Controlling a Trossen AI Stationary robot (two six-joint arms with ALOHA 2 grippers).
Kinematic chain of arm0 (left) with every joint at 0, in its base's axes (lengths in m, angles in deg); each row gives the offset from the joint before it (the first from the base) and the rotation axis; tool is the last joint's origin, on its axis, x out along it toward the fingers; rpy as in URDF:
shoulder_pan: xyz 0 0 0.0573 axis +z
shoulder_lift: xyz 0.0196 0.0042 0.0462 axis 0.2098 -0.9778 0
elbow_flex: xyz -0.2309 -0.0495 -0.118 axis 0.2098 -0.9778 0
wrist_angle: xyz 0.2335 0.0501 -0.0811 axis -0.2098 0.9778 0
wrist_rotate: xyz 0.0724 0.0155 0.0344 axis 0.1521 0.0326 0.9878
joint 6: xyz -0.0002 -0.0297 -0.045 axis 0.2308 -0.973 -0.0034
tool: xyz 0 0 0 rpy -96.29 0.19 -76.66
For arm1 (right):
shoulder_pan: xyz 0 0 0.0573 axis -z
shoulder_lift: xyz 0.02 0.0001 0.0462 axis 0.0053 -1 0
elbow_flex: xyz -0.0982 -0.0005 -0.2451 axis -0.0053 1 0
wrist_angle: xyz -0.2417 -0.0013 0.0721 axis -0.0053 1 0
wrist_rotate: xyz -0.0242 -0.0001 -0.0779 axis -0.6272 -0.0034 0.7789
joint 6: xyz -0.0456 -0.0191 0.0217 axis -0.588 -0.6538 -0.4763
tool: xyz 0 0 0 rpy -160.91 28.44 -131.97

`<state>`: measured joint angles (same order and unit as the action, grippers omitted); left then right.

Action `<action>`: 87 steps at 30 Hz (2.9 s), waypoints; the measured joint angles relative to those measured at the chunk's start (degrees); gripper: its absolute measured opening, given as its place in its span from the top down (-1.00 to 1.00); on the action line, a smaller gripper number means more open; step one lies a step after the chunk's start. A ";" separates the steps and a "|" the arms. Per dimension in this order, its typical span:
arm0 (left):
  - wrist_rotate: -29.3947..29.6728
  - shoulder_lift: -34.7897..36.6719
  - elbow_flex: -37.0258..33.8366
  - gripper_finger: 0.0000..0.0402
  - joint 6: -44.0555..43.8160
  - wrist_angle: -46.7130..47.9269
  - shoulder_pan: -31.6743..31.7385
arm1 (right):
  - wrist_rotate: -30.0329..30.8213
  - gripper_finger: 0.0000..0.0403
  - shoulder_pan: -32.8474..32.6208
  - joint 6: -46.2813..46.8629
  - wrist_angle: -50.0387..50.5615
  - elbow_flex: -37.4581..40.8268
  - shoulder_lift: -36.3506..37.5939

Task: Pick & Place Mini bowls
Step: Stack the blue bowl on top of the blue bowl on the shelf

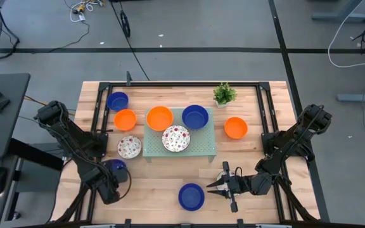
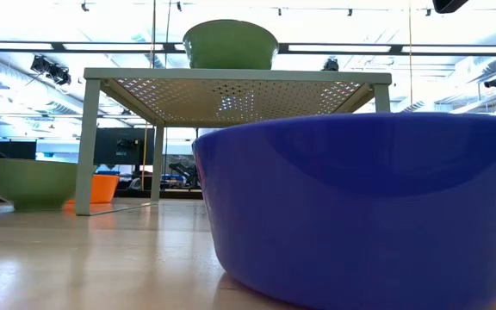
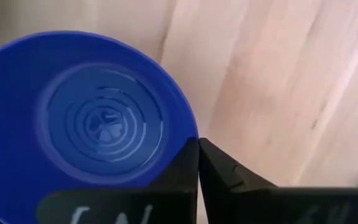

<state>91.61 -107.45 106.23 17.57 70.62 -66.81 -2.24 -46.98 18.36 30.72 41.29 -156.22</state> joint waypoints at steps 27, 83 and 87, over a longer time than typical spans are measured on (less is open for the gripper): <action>9.02 -3.01 6.82 0.99 23.73 -11.64 -0.70 | 0.00 0.60 0.00 -0.04 0.02 0.00 0.00; 13.30 -11.74 17.43 0.97 49.86 -14.26 0.42 | -8.15 0.60 5.23 -1.11 -4.58 -0.95 -2.28; 13.57 -11.74 22.53 0.98 57.89 -14.28 2.37 | -21.57 0.58 10.54 -5.89 -2.39 -7.64 -5.46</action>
<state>105.18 -119.18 128.76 75.46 56.35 -64.43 -23.81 -36.44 12.47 28.33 33.65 -161.68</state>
